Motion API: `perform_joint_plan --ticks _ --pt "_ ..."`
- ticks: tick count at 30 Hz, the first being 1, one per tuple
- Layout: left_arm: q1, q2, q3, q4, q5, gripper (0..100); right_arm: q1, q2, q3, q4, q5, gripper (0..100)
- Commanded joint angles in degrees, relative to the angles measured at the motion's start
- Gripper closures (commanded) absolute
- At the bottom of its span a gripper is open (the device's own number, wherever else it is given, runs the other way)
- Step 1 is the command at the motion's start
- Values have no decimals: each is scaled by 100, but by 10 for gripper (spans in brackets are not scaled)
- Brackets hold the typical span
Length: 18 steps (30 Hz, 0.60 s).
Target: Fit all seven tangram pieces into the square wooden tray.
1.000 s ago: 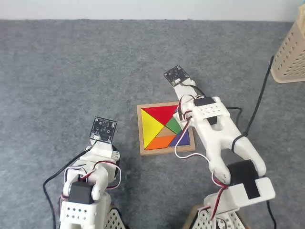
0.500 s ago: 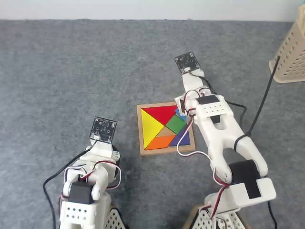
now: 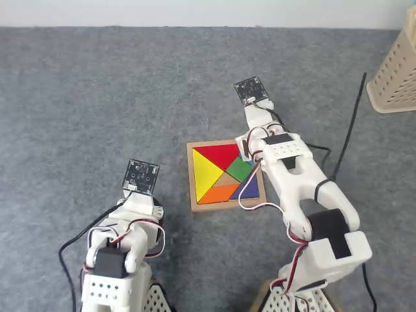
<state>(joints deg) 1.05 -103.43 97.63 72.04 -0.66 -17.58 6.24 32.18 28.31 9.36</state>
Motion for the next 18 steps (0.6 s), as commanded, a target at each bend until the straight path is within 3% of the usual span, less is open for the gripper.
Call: perform_joint_plan --ticks 1,18 --pt "-9 -123 -110 35 35 988 -4 -48 -18 22 -79 990" --pt "-9 -123 -110 35 35 988 57 -145 -44 435 -79 990"
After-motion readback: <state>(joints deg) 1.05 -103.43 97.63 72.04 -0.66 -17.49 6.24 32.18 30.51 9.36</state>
